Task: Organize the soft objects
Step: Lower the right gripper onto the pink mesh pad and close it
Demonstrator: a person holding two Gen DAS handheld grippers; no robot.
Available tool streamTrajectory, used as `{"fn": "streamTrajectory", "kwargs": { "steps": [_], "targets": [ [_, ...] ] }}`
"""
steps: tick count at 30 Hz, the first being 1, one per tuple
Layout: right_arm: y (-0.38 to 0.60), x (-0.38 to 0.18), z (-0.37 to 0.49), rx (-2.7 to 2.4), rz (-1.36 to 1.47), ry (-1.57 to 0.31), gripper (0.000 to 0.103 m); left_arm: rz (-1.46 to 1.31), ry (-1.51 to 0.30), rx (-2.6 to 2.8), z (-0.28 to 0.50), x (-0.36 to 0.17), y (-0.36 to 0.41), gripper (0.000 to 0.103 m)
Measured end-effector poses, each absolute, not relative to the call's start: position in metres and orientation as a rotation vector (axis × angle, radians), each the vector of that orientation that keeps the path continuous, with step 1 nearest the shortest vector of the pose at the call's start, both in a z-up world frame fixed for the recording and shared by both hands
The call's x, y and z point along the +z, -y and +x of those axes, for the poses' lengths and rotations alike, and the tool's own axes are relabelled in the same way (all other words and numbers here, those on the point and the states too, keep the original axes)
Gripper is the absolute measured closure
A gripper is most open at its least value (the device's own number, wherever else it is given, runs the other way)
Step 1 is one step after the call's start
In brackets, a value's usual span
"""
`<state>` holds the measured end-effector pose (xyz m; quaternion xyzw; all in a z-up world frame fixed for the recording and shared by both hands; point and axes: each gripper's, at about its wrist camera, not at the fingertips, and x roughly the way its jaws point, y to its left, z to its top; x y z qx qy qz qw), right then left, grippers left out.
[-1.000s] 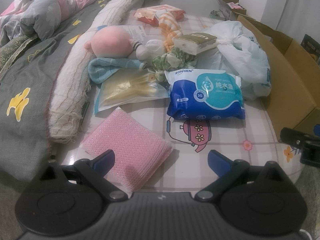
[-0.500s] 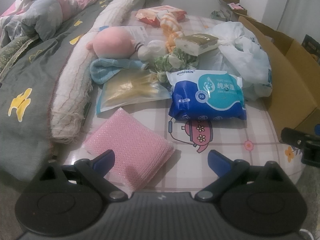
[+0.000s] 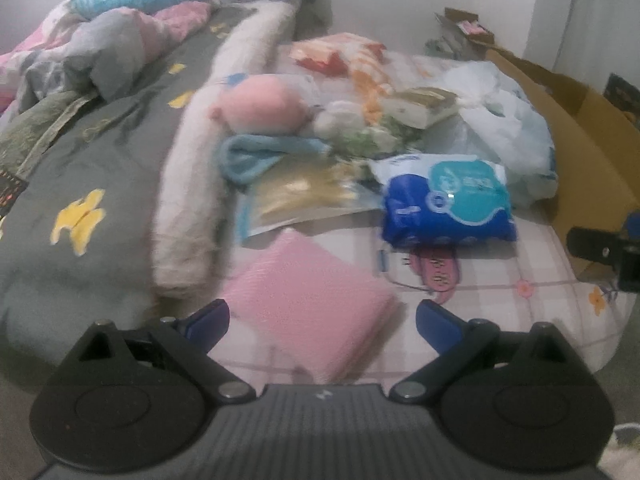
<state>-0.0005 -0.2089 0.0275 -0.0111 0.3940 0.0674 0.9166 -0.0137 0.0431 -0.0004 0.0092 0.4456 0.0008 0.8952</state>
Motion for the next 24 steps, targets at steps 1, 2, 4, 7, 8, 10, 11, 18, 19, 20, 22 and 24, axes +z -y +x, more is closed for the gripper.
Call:
{"fn": "streamTrajectory", "kwargs": {
  "steps": [1,2,4,7,8,10,11,18,19,20,22,24],
  "targets": [
    [0.205,0.028,0.001,0.167,-0.026,-0.802,0.001,0.002,-0.919,0.001,-0.017,-0.001,-0.049,0.003],
    [0.200,0.029,0.002,0.202,-0.026,-0.795,0.001,-0.015,-0.915,-0.002,-0.019,-0.002,-0.055,0.003],
    [0.190,0.028,0.007,0.269,-0.024,-0.791,0.001,-0.058,-0.910,-0.010,-0.023,-0.006,-0.066,0.003],
    [0.174,0.026,0.018,0.384,-0.005,-0.799,0.001,-0.124,-0.897,-0.011,-0.027,-0.013,-0.081,0.003],
    [0.169,0.025,0.022,0.418,0.007,-0.804,0.001,-0.137,-0.896,-0.010,-0.027,-0.014,-0.084,0.004],
    [0.158,0.023,0.032,0.491,0.035,-0.819,0.001,-0.138,-0.887,0.000,-0.028,-0.017,-0.087,0.007],
    [0.151,0.021,0.037,0.529,0.044,-0.826,0.001,-0.133,-0.882,0.002,-0.028,-0.020,-0.088,0.011],
    [0.097,0.005,0.068,0.751,0.055,-0.931,0.022,-0.225,-0.921,-0.081,-0.019,-0.042,-0.097,0.034],
    [0.090,0.000,0.073,0.762,0.049,-0.952,0.029,-0.235,-0.935,-0.088,-0.017,-0.044,-0.097,0.035],
    [0.083,-0.004,0.078,0.775,0.048,-0.969,0.032,-0.242,-0.944,-0.095,-0.015,-0.046,-0.098,0.036],
    [0.072,-0.014,0.087,0.794,0.056,-1.014,0.045,-0.251,-0.952,-0.113,-0.013,-0.049,-0.098,0.038],
    [0.063,-0.025,0.095,0.811,0.068,-1.067,0.050,-0.250,-0.956,-0.125,-0.010,-0.050,-0.098,0.038]
  ]
}}
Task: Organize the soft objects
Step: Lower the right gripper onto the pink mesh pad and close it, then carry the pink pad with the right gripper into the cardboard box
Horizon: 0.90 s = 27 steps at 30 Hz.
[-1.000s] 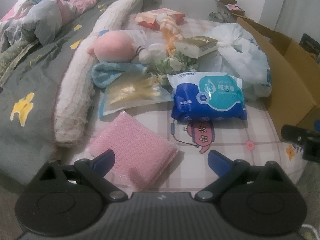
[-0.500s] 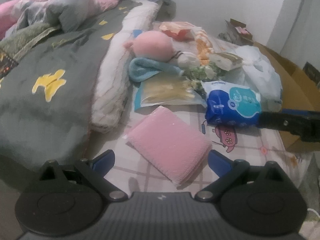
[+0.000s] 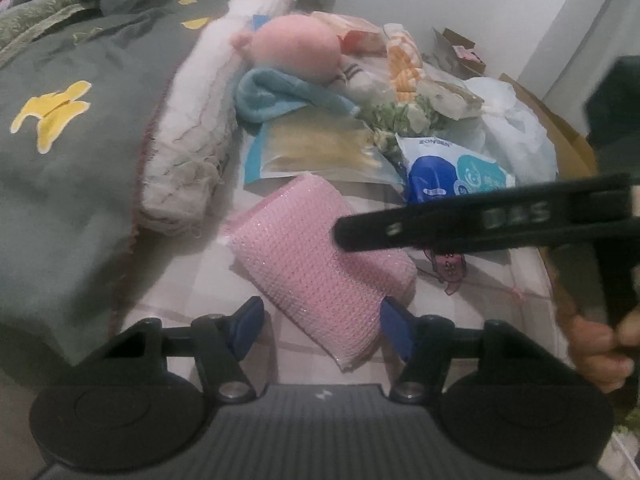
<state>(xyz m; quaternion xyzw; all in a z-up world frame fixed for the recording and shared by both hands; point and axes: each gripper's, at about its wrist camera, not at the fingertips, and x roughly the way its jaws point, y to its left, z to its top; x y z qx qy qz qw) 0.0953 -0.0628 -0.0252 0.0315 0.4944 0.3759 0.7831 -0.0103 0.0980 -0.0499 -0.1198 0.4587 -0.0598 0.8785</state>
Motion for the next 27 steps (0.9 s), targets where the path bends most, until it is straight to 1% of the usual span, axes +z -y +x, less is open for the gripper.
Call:
{"fn": "streamTrajectory", "kwargs": {
  "steps": [5,15,20,27],
  "targets": [
    [0.054,-0.045,0.104,0.813,0.087,-1.123,0.053,-0.252,-0.955,-0.131,-0.005,-0.051,-0.100,0.039],
    [0.069,-0.046,0.103,0.831,0.188,-1.158,0.056,-0.214,-0.911,-0.105,-0.008,-0.036,-0.092,0.039],
    [0.082,-0.022,0.093,0.848,0.216,-1.104,0.056,-0.163,-0.854,-0.106,-0.016,-0.007,-0.079,0.039],
    [0.124,0.038,0.081,0.832,0.236,-0.943,0.056,-0.061,-0.726,-0.168,-0.007,0.051,-0.038,0.038]
  ]
}}
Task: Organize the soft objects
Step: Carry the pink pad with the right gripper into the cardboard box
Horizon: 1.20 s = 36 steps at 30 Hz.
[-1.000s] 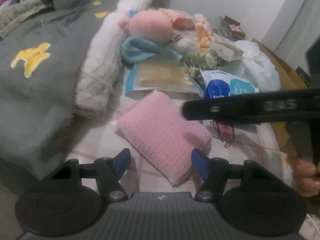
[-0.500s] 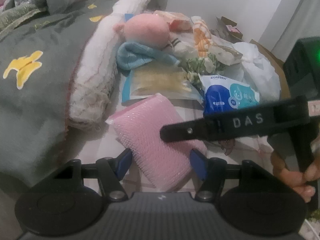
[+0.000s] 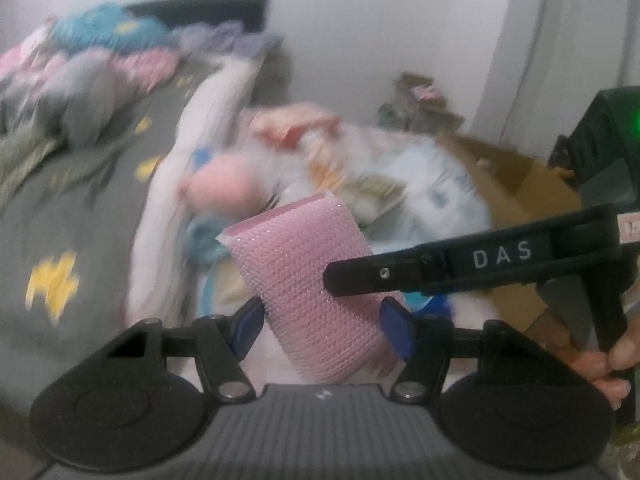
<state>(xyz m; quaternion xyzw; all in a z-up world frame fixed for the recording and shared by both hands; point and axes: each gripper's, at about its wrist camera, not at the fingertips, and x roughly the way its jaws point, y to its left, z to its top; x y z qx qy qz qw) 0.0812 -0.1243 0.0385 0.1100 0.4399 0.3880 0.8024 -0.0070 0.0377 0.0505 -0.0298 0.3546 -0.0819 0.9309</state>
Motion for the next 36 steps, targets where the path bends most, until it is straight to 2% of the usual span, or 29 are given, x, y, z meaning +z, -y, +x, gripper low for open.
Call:
{"fn": "streamTrajectory", "kwargs": {
  "steps": [9,19,29,31,33,36],
  "targets": [
    [0.238,0.103,0.105,0.665,0.341,-0.768,0.055,0.050,-0.594,-0.373,0.058,0.100,0.060,0.038],
    [0.369,0.112,0.157,0.439,0.458,-0.736,0.054,0.143,-0.626,-0.595,0.163,0.100,0.181,0.038],
    [0.465,0.049,0.265,0.321,0.658,-0.920,0.054,0.223,-0.834,-0.639,0.280,0.051,0.257,0.037],
    [0.473,0.033,0.285,0.314,0.687,-0.954,0.054,0.254,-0.861,-0.622,0.297,0.037,0.266,0.035],
    [0.475,0.015,0.303,0.307,0.704,-0.988,0.054,0.278,-0.888,-0.612,0.306,0.027,0.271,0.026],
    [0.476,-0.019,0.332,0.285,0.733,-1.048,0.054,0.277,-0.926,-0.578,0.320,0.014,0.275,0.025]
  ]
}}
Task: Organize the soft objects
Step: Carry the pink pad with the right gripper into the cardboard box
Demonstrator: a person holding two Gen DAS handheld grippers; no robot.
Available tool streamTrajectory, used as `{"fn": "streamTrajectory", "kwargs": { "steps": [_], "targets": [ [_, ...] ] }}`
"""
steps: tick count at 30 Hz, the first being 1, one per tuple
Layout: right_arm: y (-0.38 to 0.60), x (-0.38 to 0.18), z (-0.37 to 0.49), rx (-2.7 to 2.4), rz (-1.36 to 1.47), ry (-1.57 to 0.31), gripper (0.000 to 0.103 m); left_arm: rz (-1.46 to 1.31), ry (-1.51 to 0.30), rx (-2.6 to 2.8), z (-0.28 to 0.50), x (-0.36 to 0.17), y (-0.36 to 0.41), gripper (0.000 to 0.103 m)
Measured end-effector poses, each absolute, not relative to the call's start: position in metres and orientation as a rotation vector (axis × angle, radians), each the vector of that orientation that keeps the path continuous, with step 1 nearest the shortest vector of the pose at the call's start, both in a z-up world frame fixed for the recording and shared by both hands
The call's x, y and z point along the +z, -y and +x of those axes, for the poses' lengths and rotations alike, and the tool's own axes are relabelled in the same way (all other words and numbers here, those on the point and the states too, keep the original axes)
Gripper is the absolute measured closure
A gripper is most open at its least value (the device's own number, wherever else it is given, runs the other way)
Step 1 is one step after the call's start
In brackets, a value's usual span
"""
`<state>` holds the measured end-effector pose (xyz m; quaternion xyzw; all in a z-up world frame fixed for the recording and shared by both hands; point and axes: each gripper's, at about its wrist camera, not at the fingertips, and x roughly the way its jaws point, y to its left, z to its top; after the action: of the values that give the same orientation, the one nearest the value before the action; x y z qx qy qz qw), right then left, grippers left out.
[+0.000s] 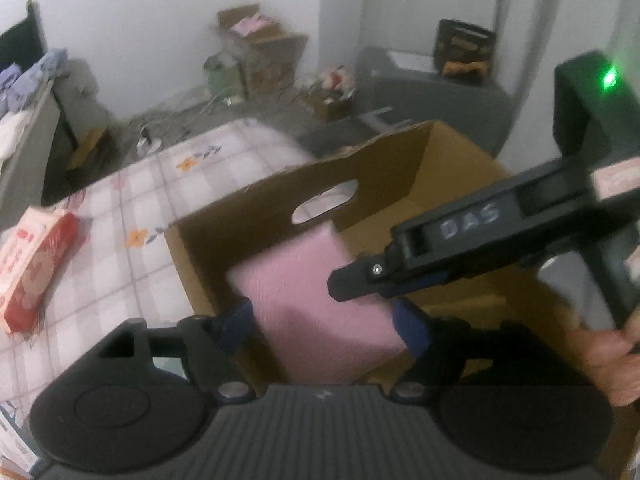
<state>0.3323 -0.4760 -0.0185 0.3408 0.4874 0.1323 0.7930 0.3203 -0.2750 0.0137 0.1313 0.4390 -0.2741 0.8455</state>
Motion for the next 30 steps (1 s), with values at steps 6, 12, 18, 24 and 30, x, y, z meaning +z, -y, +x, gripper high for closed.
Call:
{"fn": "streamTrajectory", "kwargs": {
  "steps": [6,12,18,24,30],
  "targets": [
    [0.486,-0.067,0.354,0.199,0.800,-1.139,0.054,0.265,-0.930,-0.583,0.324,0.019,0.264,0.024],
    [0.485,-0.074,0.353,0.169,0.822,-1.146,0.054,0.227,-0.898,-0.587,0.318,0.041,0.246,0.018],
    [0.469,-0.087,0.357,0.139,0.798,-1.186,0.057,0.160,-0.888,-0.542,0.311,0.062,0.211,0.016],
    [0.441,-0.103,0.373,0.130,0.796,-1.223,0.065,0.110,-0.886,-0.467,0.297,0.068,0.164,0.014],
    [0.425,-0.102,0.385,0.138,0.769,-1.203,0.066,0.092,-0.862,-0.375,0.275,0.063,0.126,0.011]
  ]
}}
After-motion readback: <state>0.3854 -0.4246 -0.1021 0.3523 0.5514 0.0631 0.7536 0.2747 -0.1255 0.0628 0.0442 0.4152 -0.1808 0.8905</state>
